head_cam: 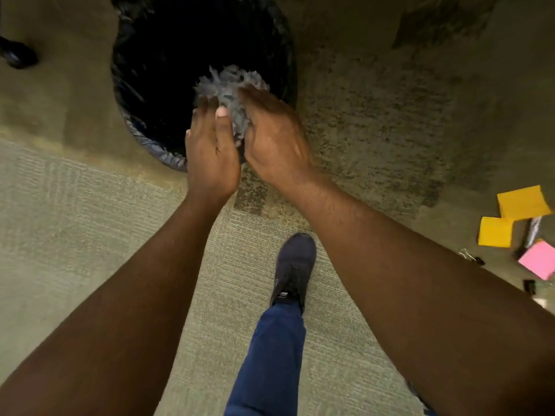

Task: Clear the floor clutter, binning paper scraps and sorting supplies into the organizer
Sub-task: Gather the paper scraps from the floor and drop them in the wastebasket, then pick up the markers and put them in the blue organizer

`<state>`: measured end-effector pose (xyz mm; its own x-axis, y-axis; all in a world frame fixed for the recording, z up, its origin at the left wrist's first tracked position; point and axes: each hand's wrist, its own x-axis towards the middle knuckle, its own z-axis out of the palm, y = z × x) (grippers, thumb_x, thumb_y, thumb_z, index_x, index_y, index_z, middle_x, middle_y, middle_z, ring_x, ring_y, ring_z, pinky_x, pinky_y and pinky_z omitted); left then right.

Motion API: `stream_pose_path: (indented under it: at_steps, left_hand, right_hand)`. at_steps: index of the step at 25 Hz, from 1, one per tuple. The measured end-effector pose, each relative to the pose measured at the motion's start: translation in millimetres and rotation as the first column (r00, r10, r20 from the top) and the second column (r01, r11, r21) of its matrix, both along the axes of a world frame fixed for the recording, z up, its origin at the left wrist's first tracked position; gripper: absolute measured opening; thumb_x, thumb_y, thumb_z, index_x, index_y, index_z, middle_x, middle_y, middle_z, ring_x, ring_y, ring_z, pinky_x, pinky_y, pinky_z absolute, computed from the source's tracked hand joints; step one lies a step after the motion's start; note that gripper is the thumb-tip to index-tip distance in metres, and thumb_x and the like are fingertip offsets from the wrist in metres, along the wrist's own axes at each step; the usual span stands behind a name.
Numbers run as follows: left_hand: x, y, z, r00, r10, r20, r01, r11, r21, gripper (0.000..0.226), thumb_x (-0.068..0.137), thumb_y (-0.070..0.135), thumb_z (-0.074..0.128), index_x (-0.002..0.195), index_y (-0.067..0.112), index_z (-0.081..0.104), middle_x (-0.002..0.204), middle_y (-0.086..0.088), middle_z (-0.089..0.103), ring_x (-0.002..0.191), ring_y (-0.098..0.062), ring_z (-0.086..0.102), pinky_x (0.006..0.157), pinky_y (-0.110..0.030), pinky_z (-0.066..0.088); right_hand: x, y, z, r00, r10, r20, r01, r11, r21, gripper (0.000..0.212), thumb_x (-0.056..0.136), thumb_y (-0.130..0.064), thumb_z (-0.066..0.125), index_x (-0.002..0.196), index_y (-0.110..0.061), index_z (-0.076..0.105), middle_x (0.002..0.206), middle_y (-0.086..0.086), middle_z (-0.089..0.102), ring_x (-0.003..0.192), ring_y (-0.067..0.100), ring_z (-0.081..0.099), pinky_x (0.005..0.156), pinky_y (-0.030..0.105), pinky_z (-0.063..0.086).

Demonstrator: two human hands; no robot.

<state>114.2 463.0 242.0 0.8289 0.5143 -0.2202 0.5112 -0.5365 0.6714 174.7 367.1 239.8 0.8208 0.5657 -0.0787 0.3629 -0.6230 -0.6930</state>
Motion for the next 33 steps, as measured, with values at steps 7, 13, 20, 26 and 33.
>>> stream_pose_path:
  at_steps: [7,13,20,26,33]
  left_hand:
    - [-39,-118,16,0.978,-0.203,0.049,0.199,0.978,0.068,0.049,0.101,0.035,0.032,0.143,0.011,0.04,0.153,-0.005,0.036,0.143,-0.015,0.029,0.116,-0.047,0.024]
    - [-68,-251,16,0.922,-0.385,-0.031,0.384,0.923,-0.03,0.038,0.093,0.022,0.049,0.128,0.009,0.056,0.137,-0.005,0.055,0.123,-0.024,0.053,0.098,-0.047,0.046]
    - [-98,-373,0,0.752,-0.623,-0.215,0.613,0.781,-0.118,0.025,0.093,0.015,0.054,0.116,0.014,0.065,0.119,-0.002,0.066,0.082,-0.038,0.062,0.084,-0.035,0.049]
    - [-117,-453,-5,0.607,-0.724,-0.329,0.735,0.669,-0.115,0.021,0.089,0.012,0.059,0.107,0.011,0.07,0.111,-0.004,0.071,0.088,-0.028,0.065,0.083,-0.023,0.041]
    - [-123,-524,2,0.578,-0.625,-0.525,0.697,0.713,-0.08,0.022,0.092,0.01,0.052,0.101,0.014,0.072,0.1,-0.009,0.073,0.09,-0.029,0.065,0.082,-0.029,0.046]
  right_hand:
    - [-50,-135,9,0.924,-0.374,-0.082,0.373,0.927,-0.021,0.038,0.1,-0.027,0.043,0.13,-0.006,0.054,0.133,0.012,0.057,0.126,0.025,0.049,0.106,0.04,0.036]
    - [-111,-276,2,0.786,-0.598,-0.155,0.589,0.801,-0.103,0.03,0.099,-0.022,0.047,0.118,-0.006,0.063,0.125,0.009,0.063,0.121,0.024,0.053,0.104,0.04,0.038]
    - [-200,-414,-14,0.577,-0.781,-0.238,0.742,0.623,-0.249,0.02,0.095,-0.019,0.052,0.103,-0.008,0.066,0.104,0.007,0.069,0.099,0.027,0.059,0.087,0.037,0.048]
    - [-256,-502,-24,0.407,-0.823,-0.396,0.749,0.549,-0.371,0.024,0.094,-0.022,0.051,0.11,-0.011,0.065,0.104,0.009,0.068,0.099,0.028,0.058,0.085,0.037,0.048]
    - [-289,-585,-25,0.297,-0.8,-0.521,0.729,0.543,-0.418,0.021,0.092,-0.025,0.048,0.102,-0.016,0.064,0.103,0.009,0.067,0.1,0.03,0.059,0.084,0.036,0.046]
